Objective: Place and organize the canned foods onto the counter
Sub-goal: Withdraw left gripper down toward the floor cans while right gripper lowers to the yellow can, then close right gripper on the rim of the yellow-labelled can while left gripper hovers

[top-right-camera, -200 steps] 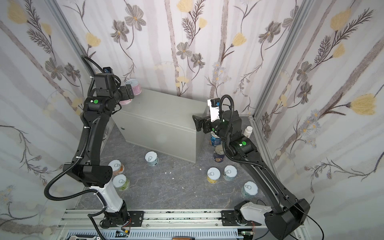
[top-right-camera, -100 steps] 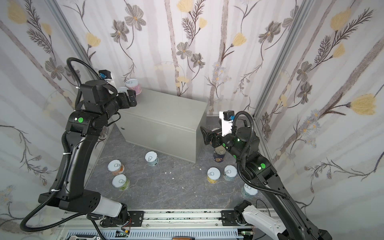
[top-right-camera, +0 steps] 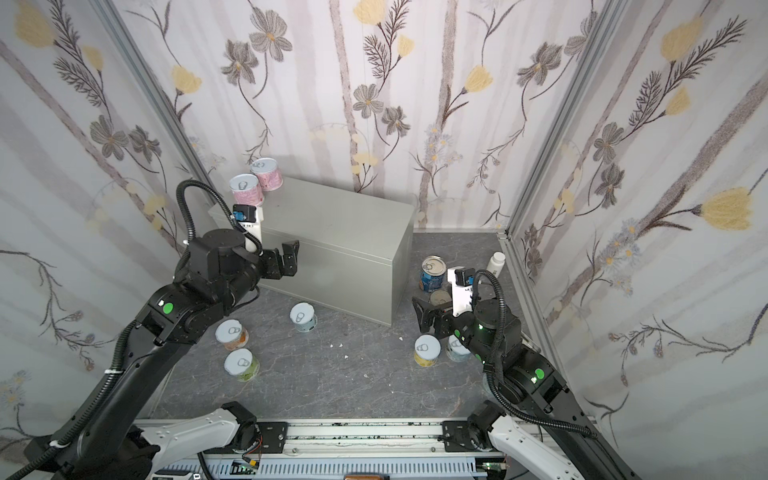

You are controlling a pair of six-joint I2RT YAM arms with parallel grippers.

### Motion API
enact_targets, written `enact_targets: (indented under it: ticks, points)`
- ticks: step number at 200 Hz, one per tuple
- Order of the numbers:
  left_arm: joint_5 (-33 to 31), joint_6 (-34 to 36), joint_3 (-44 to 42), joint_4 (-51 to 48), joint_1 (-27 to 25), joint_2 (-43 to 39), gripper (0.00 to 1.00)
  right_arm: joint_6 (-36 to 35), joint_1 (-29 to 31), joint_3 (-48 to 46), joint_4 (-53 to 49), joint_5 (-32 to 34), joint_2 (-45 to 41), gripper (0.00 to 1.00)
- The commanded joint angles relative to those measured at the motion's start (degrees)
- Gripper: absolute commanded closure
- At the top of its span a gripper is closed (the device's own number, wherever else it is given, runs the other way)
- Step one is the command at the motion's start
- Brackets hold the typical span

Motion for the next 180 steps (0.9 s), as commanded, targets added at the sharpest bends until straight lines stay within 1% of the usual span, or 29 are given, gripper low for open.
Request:
enact_targets:
  ticks: [1, 19, 46, 49, 53, 74, 105, 124, 146, 164, 180]
  points:
    - [-3.6, -4.4, -6.1, 2.9, -0.8, -3.4, 0.0, 3.3, 1.1, -2.5, 1.2, 1.3, -1.2, 0.0]
    - [-3.6, -6.5, -12.2, 3.6, -1.7, -6.8, 0.0, 5.3, 3.2, -5.2, 2.4, 1.9, -2.6, 0.0]
    - [-3.5, -9.6, -20.1, 3.7, -3.1, -11.6, 0.0, 8.5, 7.3, -8.5, 3.3, 4.9, -3.7, 0.0]
    - [-3.4, -10.0, -21.0, 3.7, -3.3, -12.1, 0.0, 8.8, 9.1, -8.5, 3.3, 5.3, -3.6, 0.0]
    - [-3.3, -10.7, -22.4, 3.8, -3.6, -12.9, 0.0, 9.3, 10.2, -10.5, 3.3, 5.9, -3.6, 0.0]
    - [-2.8, -14.1, -29.1, 4.9, -5.1, -16.5, 0.0, 12.1, 15.2, -13.3, 3.5, 10.0, -3.4, 0.0]
    - [-3.6, -17.9, -36.8, 6.7, -8.4, -20.3, 0.0, 17.8, 19.9, -19.7, 3.9, 14.3, -3.3, 0.0]
    - [-4.0, -19.4, -39.8, 7.6, -9.9, -21.5, 0.0, 24.1, 20.7, -23.1, 0.6, 19.2, -4.1, 0.0]
    - [-4.2, -20.8, -42.8, 9.1, -11.4, -21.9, 0.0, 30.0, 20.7, -27.2, -0.1, 22.1, -6.0, 0.0]
    - [-4.5, -21.9, -45.3, 11.0, -12.8, -21.9, 0.0, 32.7, 20.6, -30.0, 0.4, 23.5, -7.2, 0.0]
    - [-4.9, -22.9, -47.6, 13.3, -13.8, -21.7, 0.0, 33.6, 20.6, -31.5, 1.1, 24.8, -6.5, 0.0]
